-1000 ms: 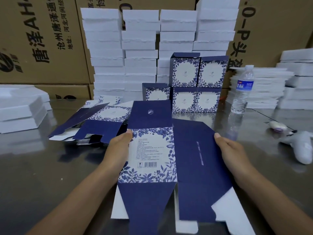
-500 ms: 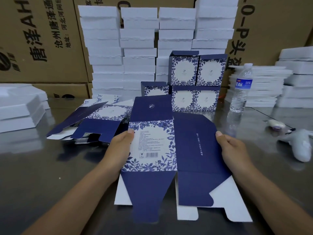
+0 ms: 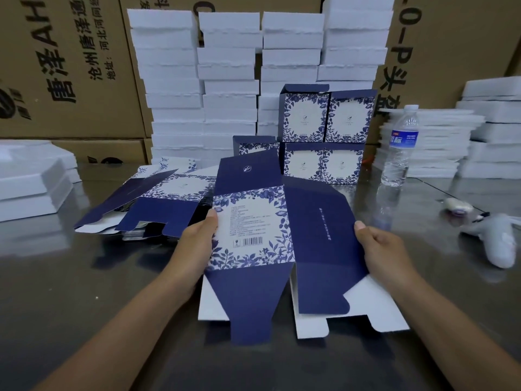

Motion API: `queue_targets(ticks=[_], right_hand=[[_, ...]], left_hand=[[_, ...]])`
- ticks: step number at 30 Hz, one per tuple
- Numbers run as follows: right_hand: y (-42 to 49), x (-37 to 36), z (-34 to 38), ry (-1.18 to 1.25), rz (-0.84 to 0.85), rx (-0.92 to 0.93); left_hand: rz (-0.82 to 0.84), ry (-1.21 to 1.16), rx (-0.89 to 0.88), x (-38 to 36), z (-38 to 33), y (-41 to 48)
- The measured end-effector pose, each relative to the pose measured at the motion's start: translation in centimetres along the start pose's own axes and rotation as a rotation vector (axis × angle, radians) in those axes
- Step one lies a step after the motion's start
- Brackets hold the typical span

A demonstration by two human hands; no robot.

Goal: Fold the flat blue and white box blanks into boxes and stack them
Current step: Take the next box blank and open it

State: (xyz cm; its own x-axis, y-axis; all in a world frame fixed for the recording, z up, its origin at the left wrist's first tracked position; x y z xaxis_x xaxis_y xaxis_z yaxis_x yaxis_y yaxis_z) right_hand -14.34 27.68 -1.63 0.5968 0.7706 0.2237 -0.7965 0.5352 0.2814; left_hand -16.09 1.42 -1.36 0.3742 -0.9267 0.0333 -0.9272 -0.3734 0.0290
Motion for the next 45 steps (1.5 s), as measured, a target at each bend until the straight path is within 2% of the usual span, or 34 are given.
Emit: queue_targets(ticks=[5, 9, 15, 19, 22, 24, 29, 33, 40, 45], right_hand=[[-0.2, -0.2, -0.1, 0.029, -0.015, -0.002], [-0.7, -0.4, 0.2, 0.114, 0.036, -0.051], [-0.7, -0.2, 0.3, 0.079, 0.086, -0.062], [-0.4, 0.0, 0.2, 0.074, 0.037, -0.047], [-0.1, 0.0, -0.2, 0.114, -0.014, -0.077], [0.0, -0.1, -0.4, 0.139, -0.015, -0.077], [-0.3, -0.4, -0.4, 0.208, 0.057, -0.129], [-0.5, -0.4, -0.3, 0.153, 0.112, -0.125], [-0.3, -0.2, -0.3, 0.150, 0.029, -0.087], [-0.1, -0.2, -0.4, 0.161, 0.009, -0.086]], left_hand=[[-0.017, 0.113, -0.120, 0.3, 0.5, 0.4], [-0.087, 0.095, -0.111, 0.6, 0.4, 0.9], [-0.145, -0.005, -0.073, 0.4, 0.5, 1.1], [-0.068, -0.068, -0.045, 0.1, 0.5, 1.2], [0.029, -0.021, -0.056, 0.1, 0.8, 1.0], [0.016, 0.029, -0.083, 0.2, 0.8, 0.9], [-0.079, -0.041, -0.070, 0.7, 0.7, 1.3], [-0.104, -0.077, -0.069, 0.8, 0.6, 1.4], [0.000, -0.106, -0.067, 0.3, 0.7, 1.3], [0.012, -0.033, -0.107, 0.4, 0.9, 1.4]])
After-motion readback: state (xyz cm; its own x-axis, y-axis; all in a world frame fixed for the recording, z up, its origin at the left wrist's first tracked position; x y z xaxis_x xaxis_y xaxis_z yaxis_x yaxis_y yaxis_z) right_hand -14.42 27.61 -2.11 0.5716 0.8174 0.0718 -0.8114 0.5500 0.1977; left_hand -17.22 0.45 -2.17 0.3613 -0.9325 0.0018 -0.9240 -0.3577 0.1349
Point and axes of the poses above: each hand's wrist, its own y-axis towards the middle knuckle, its own x-axis out of the back of the hand, z = x × y, the point moved 1 cm from there along y, towards the middle knuckle, and after that the axes turned 14 degrees about -z, right-handed, at the moved point
